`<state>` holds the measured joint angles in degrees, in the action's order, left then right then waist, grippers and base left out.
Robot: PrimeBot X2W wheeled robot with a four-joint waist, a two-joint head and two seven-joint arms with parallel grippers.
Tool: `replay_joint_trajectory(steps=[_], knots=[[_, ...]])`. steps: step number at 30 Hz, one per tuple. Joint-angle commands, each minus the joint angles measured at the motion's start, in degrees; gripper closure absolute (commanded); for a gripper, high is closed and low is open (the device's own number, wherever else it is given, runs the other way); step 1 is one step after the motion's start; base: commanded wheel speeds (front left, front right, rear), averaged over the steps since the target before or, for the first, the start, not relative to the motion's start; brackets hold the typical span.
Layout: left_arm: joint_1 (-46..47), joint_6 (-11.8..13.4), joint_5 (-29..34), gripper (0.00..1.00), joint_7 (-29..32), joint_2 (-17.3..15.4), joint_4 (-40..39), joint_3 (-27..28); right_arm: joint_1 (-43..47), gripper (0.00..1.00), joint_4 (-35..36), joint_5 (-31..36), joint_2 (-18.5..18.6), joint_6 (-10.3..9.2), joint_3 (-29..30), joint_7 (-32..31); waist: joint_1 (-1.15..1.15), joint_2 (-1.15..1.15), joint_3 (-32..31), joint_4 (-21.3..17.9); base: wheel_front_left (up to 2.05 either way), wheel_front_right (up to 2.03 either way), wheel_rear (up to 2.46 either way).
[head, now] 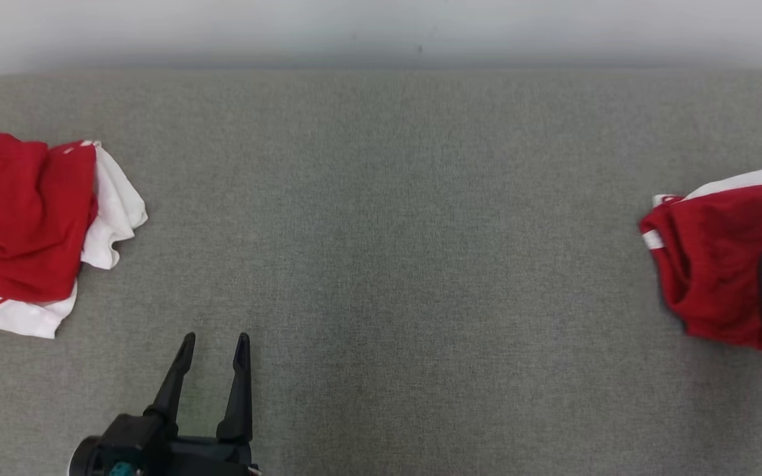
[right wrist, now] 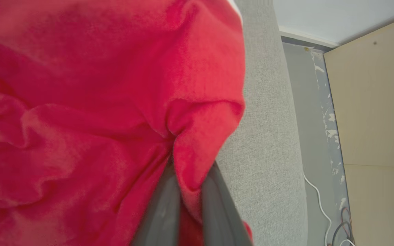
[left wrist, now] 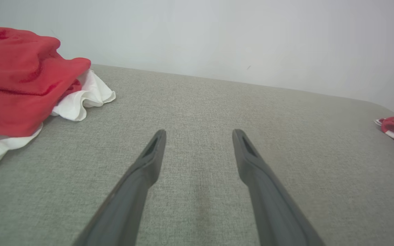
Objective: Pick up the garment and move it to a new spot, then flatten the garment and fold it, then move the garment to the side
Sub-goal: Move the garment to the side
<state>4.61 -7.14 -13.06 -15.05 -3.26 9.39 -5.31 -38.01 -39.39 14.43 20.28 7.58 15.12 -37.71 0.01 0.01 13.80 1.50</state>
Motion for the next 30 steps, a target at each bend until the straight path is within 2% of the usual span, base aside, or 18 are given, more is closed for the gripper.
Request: replay_joint_trajectory(steps=[1, 7, 9, 18, 19, 20, 21, 22, 23, 24, 25, 30], knots=[[1.20, -0.31, 0.44, 0.00, -0.18, -0.37, -0.20, -0.11, 0.68, 1.00, 0.09, 0.21, 1.96, -0.15, -0.50, 1.03, -0.01, -0.01, 3.05, -0.04, 0.00, 0.00, 0.00], [3.06, -0.26, 0.69, 0.00, -0.18, -1.07, -1.12, -0.34, 0.48, 1.00, -1.44, 1.51, 9.47, -0.15, -1.77, 4.51, -0.01, -0.01, 6.94, 0.58, 0.00, 0.00, 0.00], [3.30, -0.28, 0.80, 0.00, -0.18, -1.11, -1.25, -0.48, 0.02, 1.00, -1.38, 2.21, 10.97, -0.15, -1.39, 6.06, -0.01, -0.01, 7.94, 0.55, 0.00, 0.00, 0.00], [4.61, -0.33, 0.93, 0.00, -0.18, -1.05, -0.97, -1.01, -0.13, 1.00, -1.49, 4.07, 12.18, -0.15, 0.68, 9.51, -0.01, -0.01, 9.52, -0.34, 0.00, 0.00, 0.00], [4.73, -0.33, 0.94, 0.00, -0.18, -1.06, -0.91, -0.99, 0.10, 0.96, -1.24, 4.49, 12.06, -0.15, 1.00, 9.62, -0.01, -0.01, 9.55, -0.47, 0.00, 0.00, 0.00], [4.78, -0.33, 0.90, 0.00, -0.18, -1.13, -0.88, -0.97, 0.23, 1.00, -1.24, 4.62, 11.63, -0.15, 1.48, 9.57, -0.01, -0.01, 9.52, -0.63, 0.00, 0.00, 0.00], [4.80, -0.34, 0.86, 0.00, -0.18, -1.19, -0.84, -0.95, 0.32, 1.00, -1.04, 4.95, 11.13, -0.15, 1.76, 9.58, -0.01, -0.01, 9.44, -0.78, 0.00, 0.00, 0.00], [4.78, -0.34, 0.83, 0.00, -0.18, -1.21, -0.82, -0.97, 0.29, 0.91, -0.65, 4.77, 10.63, -0.15, 2.09, 10.30, -0.01, -0.01, 9.35, -0.90, 0.00, 0.00, 0.00], [4.73, -0.34, 0.81, 0.00, -0.18, -1.22, -0.74, -0.96, 0.32, 0.64, -0.25, 4.95, 10.28, -0.15, 2.55, 10.66, -0.01, -0.01, 9.15, -1.00, 0.00, 0.00, 0.00], [4.66, -0.34, 0.76, 0.00, -0.18, -1.22, -0.66, -1.02, 0.47, 0.53, 0.14, 5.04, 9.78, -0.15, 2.87, 11.14, -0.01, -0.01, 8.90, -1.08, 0.00, 0.00, 0.00], [4.52, -0.34, 0.66, 0.00, -0.18, -1.22, -0.65, -1.03, 0.58, 0.00, 0.53, 4.78, 9.26, -0.15, 3.33, 11.68, -0.01, -0.01, 8.60, -1.20, 0.00, 0.00, 0.00], [3.46, -0.35, 0.16, 0.00, -0.18, -1.13, -0.31, -1.24, 2.41, 0.00, 2.19, 4.32, 7.47, -0.15, 3.40, 16.62, -0.01, -0.01, 5.78, -1.53, 0.00, 0.00, 0.00]])
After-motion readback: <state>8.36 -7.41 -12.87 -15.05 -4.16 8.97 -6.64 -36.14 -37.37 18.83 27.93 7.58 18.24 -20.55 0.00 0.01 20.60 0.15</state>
